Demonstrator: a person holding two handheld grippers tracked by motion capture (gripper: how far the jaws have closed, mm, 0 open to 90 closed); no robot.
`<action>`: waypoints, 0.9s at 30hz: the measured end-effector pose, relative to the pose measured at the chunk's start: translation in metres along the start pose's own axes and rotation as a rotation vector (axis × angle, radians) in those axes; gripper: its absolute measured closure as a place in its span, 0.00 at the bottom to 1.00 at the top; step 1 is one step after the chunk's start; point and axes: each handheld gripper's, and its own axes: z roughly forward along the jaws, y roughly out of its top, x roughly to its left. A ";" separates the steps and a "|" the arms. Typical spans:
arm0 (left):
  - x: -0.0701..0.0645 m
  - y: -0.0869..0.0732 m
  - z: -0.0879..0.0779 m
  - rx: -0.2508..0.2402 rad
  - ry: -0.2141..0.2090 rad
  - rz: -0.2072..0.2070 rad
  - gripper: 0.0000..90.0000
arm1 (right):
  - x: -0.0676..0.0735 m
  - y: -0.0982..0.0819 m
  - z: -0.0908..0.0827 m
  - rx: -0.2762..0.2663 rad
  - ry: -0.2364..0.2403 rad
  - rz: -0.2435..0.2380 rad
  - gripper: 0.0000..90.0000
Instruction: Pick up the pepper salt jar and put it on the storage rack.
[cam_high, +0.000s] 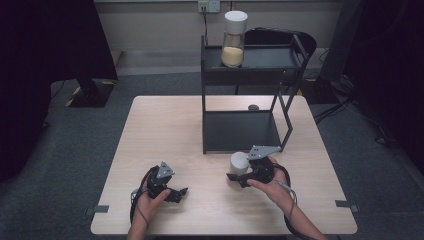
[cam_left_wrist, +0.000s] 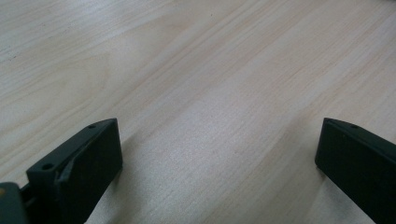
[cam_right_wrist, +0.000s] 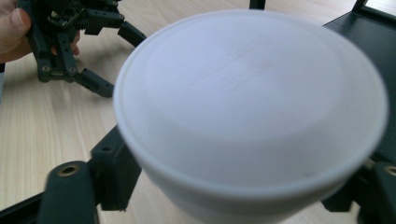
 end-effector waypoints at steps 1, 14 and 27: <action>0.000 0.000 0.000 0.000 0.000 0.000 0.00 | -0.001 0.000 0.000 -0.001 0.001 -0.003 0.32; 0.000 0.000 0.000 0.000 0.000 0.000 0.00 | -0.007 0.005 -0.002 0.007 0.005 -0.013 0.38; 0.000 0.000 0.000 0.000 0.000 0.000 0.00 | -0.020 0.015 -0.021 0.012 -0.045 0.039 0.39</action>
